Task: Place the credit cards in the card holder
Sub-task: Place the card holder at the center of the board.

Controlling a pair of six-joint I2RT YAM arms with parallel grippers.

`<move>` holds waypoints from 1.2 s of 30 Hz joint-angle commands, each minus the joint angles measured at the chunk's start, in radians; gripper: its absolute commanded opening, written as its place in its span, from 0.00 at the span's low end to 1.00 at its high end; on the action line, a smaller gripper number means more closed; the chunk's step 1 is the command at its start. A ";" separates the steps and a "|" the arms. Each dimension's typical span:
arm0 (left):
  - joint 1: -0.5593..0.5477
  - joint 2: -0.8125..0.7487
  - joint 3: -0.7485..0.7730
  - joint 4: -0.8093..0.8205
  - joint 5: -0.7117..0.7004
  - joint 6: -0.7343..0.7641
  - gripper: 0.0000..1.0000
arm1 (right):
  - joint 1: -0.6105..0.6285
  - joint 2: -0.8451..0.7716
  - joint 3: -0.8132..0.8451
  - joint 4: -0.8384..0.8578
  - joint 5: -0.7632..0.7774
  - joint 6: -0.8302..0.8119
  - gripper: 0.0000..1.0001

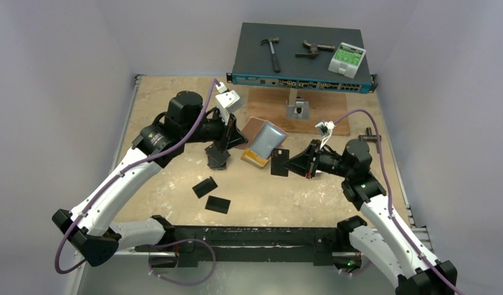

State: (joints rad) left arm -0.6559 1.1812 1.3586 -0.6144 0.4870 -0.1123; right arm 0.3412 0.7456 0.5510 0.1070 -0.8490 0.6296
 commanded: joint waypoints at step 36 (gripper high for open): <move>0.000 -0.036 -0.019 0.054 0.020 -0.016 0.00 | -0.002 -0.074 -0.014 -0.073 0.009 -0.050 0.00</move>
State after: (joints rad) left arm -0.6559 1.1709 1.3430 -0.6083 0.4873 -0.1127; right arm 0.3408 0.6865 0.5362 0.0139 -0.8261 0.5964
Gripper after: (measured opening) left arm 0.019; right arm 0.004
